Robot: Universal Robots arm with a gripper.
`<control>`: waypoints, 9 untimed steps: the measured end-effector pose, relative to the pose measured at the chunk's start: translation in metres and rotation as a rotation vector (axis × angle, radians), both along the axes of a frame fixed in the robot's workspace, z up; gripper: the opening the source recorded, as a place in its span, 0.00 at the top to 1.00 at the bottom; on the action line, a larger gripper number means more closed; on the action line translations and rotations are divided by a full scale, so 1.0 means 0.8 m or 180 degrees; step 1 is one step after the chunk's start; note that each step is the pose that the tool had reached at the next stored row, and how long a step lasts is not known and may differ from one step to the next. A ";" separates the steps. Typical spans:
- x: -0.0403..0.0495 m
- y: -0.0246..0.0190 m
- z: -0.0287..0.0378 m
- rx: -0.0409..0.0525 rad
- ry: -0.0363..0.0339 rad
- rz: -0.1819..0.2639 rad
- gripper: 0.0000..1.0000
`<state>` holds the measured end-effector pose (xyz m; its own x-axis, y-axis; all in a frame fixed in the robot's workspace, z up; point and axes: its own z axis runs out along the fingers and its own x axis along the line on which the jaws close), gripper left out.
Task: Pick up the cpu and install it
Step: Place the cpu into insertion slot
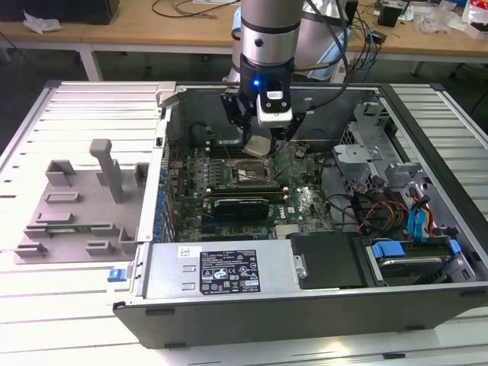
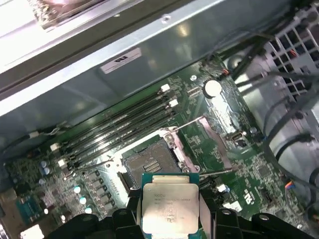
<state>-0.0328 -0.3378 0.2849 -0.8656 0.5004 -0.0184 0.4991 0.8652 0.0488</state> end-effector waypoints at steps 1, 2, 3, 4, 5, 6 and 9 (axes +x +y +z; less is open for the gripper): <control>0.000 0.0000 -0.0001 0.0000 0.0000 -0.0097 0.45; 0.000 0.0000 -0.0003 0.0000 0.0000 -0.0237 0.45; 0.000 0.0000 -0.0004 0.0000 0.0000 -0.0322 0.45; 0.000 0.0000 -0.0005 0.0000 0.0000 -0.0438 0.45; 0.000 0.0000 -0.0006 0.0000 0.0000 -0.0516 0.45; 0.000 0.0000 -0.0007 0.0000 0.0000 -0.0575 0.45; 0.000 0.0000 -0.0009 0.0000 0.0000 -0.0806 0.45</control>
<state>-0.0328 -0.3378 0.2841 -0.7127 0.7012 -0.0183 0.6999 0.7126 0.0487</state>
